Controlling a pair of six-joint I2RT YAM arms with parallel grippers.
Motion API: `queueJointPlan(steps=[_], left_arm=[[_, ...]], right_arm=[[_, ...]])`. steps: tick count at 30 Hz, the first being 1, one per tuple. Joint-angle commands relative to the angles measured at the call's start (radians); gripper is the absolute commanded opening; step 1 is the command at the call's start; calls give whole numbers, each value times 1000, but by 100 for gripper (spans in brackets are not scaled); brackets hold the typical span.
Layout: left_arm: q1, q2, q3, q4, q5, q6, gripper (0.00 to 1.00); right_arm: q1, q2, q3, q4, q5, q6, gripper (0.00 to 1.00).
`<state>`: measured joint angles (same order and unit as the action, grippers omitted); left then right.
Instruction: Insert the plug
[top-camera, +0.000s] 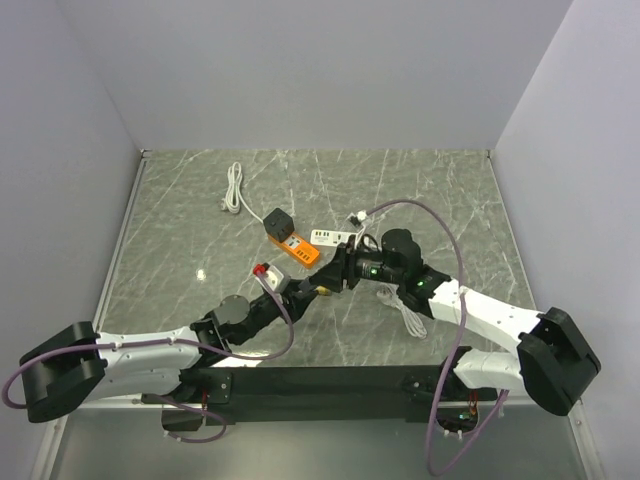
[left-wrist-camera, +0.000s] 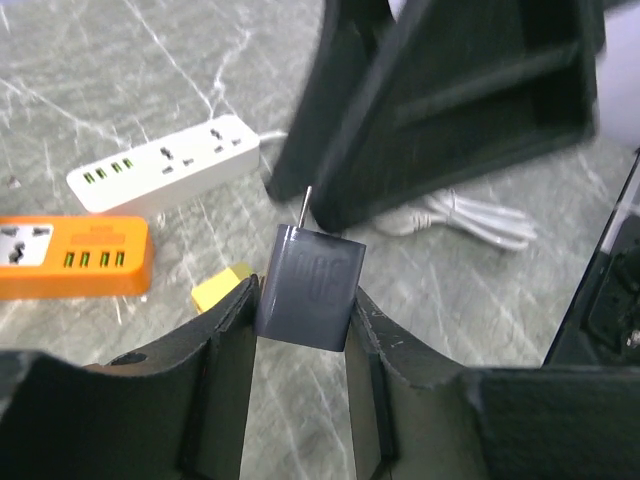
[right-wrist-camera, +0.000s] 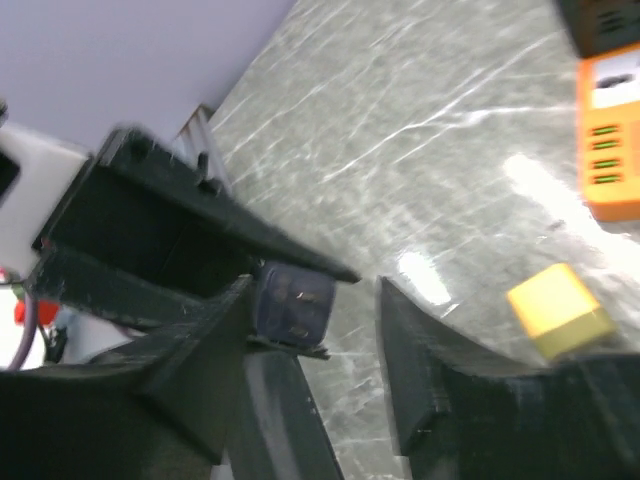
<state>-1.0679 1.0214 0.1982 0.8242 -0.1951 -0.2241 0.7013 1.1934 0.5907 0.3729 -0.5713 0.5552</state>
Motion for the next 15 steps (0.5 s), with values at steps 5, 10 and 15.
queueJointPlan(steps=[5,10,15], left_arm=[[-1,-4,24,-63,26,31,1],[-1,0,29,-60,36,42,1],[-3,14,32,-60,34,46,1]], right_arm=[[-36,-38,52,-14,11,-61,72],[-37,-6,51,-26,-4,-66,72],[-34,38,32,12,-59,-55,70]])
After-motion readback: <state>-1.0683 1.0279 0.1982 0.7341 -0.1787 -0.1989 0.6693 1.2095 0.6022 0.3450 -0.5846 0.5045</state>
